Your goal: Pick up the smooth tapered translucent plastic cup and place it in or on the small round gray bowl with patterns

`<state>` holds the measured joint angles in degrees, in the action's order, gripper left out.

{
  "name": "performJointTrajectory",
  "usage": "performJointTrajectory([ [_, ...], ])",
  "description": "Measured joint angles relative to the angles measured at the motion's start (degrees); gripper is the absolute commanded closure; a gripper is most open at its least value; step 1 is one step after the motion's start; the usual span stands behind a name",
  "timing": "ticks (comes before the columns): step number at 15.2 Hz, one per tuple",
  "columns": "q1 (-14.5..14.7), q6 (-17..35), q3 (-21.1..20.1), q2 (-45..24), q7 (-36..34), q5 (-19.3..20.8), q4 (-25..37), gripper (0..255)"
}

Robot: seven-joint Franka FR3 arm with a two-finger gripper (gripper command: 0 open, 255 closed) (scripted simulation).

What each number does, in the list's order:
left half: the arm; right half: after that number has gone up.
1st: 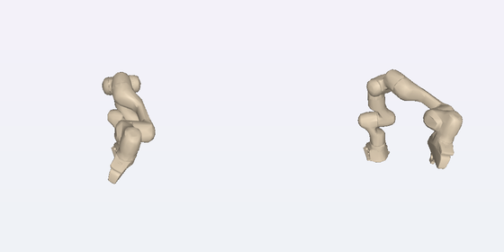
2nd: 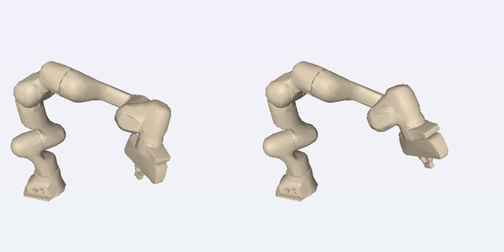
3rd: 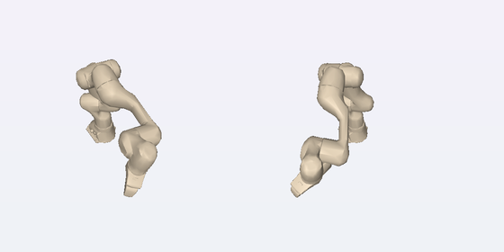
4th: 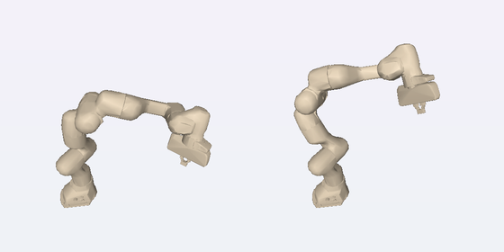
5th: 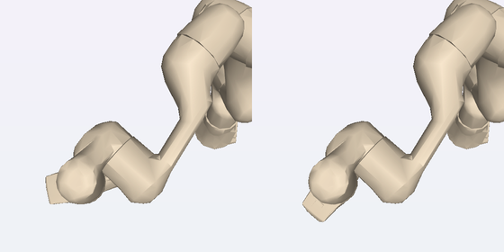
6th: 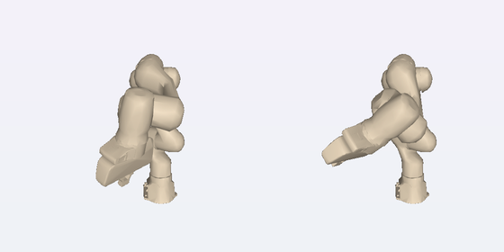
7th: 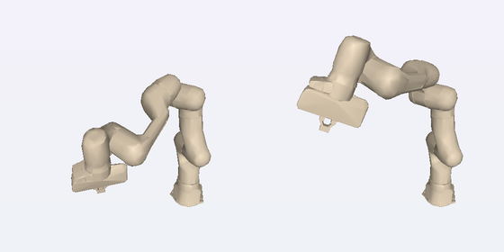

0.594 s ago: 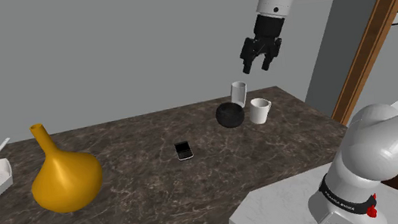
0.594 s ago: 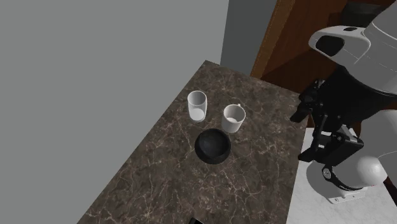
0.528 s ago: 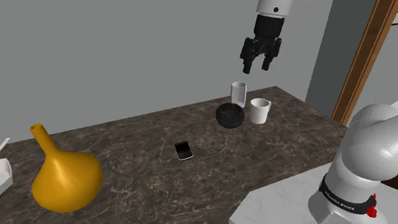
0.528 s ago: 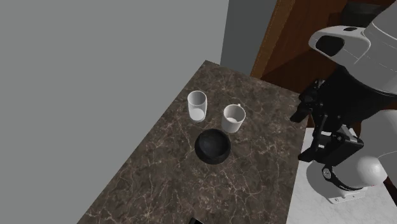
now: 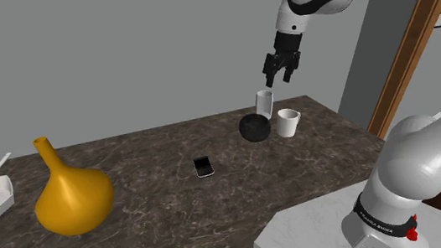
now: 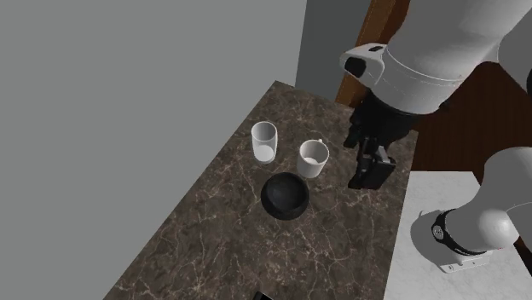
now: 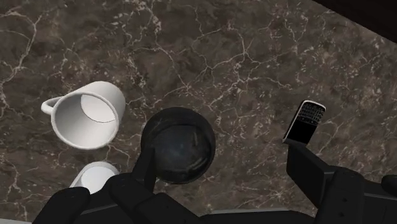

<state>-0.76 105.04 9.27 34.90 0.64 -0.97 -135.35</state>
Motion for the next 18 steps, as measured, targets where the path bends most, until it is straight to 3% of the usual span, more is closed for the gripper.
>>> performJointTrajectory([
  [10, 0.13, 9.61, 7.49, -20.16, 13.68, 0.84, 7.87, 0],
  [18, -1.02, 13.34, 11.01, -38.40, 24.95, -2.90, 19.97, 0],
])
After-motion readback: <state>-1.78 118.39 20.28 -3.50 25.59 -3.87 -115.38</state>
